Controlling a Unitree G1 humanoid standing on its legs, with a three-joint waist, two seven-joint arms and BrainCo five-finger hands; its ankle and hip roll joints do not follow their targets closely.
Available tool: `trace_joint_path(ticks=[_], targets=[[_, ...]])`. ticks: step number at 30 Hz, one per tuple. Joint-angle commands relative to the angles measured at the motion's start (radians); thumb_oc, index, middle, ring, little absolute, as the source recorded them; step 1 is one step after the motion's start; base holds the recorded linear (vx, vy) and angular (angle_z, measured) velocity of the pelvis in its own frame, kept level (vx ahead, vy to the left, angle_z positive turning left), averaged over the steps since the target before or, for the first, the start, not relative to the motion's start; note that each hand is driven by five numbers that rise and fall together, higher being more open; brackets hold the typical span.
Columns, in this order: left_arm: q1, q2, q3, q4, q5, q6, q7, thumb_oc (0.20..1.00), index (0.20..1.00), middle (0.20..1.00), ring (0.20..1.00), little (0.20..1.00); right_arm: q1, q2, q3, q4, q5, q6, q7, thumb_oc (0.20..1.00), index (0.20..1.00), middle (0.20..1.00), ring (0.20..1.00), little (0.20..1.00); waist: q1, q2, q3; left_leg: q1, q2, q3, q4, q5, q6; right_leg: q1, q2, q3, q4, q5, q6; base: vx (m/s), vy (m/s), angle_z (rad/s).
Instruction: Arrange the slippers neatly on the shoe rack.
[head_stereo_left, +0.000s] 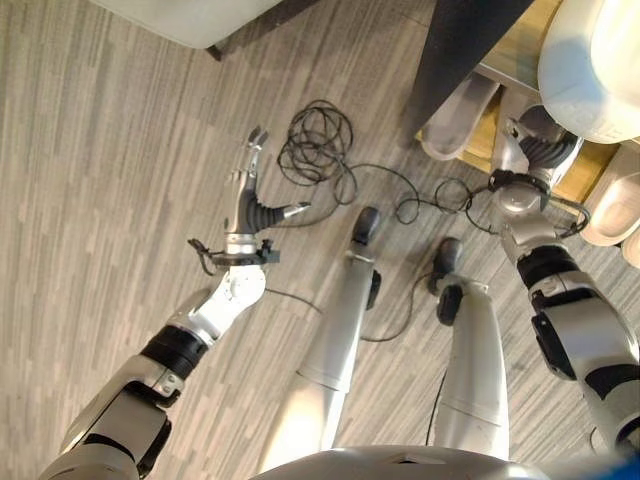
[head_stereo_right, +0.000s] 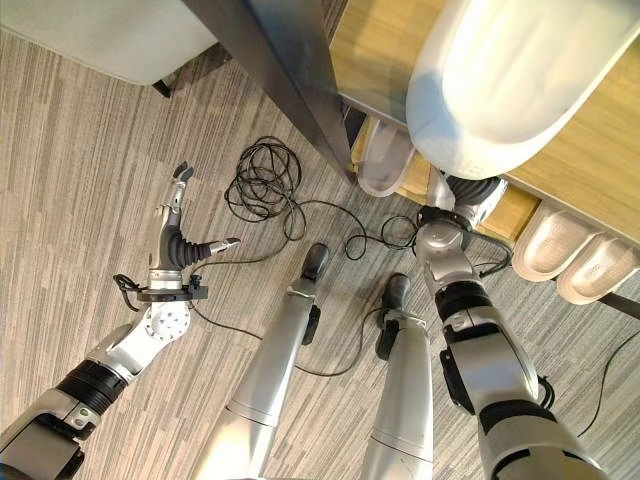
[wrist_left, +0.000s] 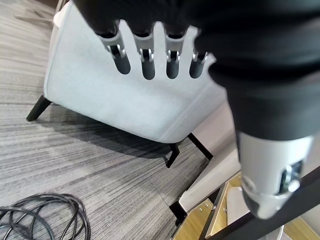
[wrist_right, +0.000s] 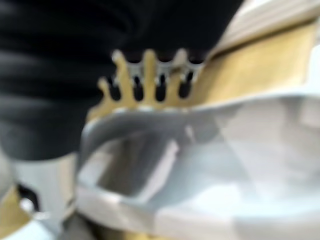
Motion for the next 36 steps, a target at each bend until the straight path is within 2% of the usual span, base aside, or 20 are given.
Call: trace_joint_path(ticks=[1, 5, 19, 27, 36], targets=[[0.039, 0.014, 0.008, -0.023, 0.020, -0.020, 0.024, 1.000, 1.000, 1.000, 1.000, 1.000, 0.033, 0.002, -0.022, -0.080, 0.000, -0.053, -0.033, 1.000, 1.000, 1.000, 1.000, 1.000, -0.013, 0.046, 0.028, -0.009, -0.006, 0.033, -0.102, -0.011, 0.056, 0.057, 0.033, 0.029, -0.047, 0.015, -0.014, 0.00, 0.000, 0.00], [0.037, 0.019, 0.002, -0.023, 0.019, -0.021, 0.019, 1.000, 1.000, 1.000, 1.000, 1.000, 0.055, 0.006, -0.037, -0.091, 0.021, -0.070, -0.031, 1.000, 1.000, 1.000, 1.000, 1.000, -0.020, 0.055, 0.045, 0.006, -0.004, 0.040, -0.125, -0.001, 0.058, 0.065, 0.031, 0.033, -0.060, 0.024, -0.010, -0.03, 0.027, -0.03], [0.023, 0.017, -0.002, -0.004, 0.023, -0.015, 0.019, 1.000, 1.000, 1.000, 1.000, 1.000, 0.056, 0.038, 0.000, -0.080, 0.043, -0.095, 0.007, 1.000, 1.000, 1.000, 1.000, 1.000, -0.025, 0.060, 0.041, 0.003, 0.000, 0.039, -0.126, 0.000, 0.059, 0.061, 0.032, 0.042, -0.066, 0.029, -0.012, 0.00, 0.002, -0.01], [0.022, 0.013, 0.002, 0.001, 0.029, -0.007, 0.018, 1.000, 1.000, 1.000, 1.000, 1.000, 0.050, 0.059, 0.049, -0.086, 0.029, -0.083, 0.036, 1.000, 1.000, 1.000, 1.000, 1.000, -0.027, 0.056, 0.037, 0.007, 0.003, 0.037, -0.121, -0.005, 0.058, 0.072, 0.035, 0.040, -0.072, 0.030, -0.014, 0.00, 0.000, 0.00], [0.015, 0.002, -0.008, 0.008, 0.034, 0.003, 0.029, 1.000, 1.000, 1.000, 1.000, 1.000, 0.066, 0.101, 0.073, -0.074, 0.063, -0.099, 0.048, 1.000, 1.000, 1.000, 1.000, 1.000, -0.027, 0.053, 0.035, 0.010, 0.004, 0.038, -0.118, -0.008, 0.059, 0.078, 0.041, 0.039, -0.073, 0.028, -0.017, 0.00, 0.000, 0.00]])
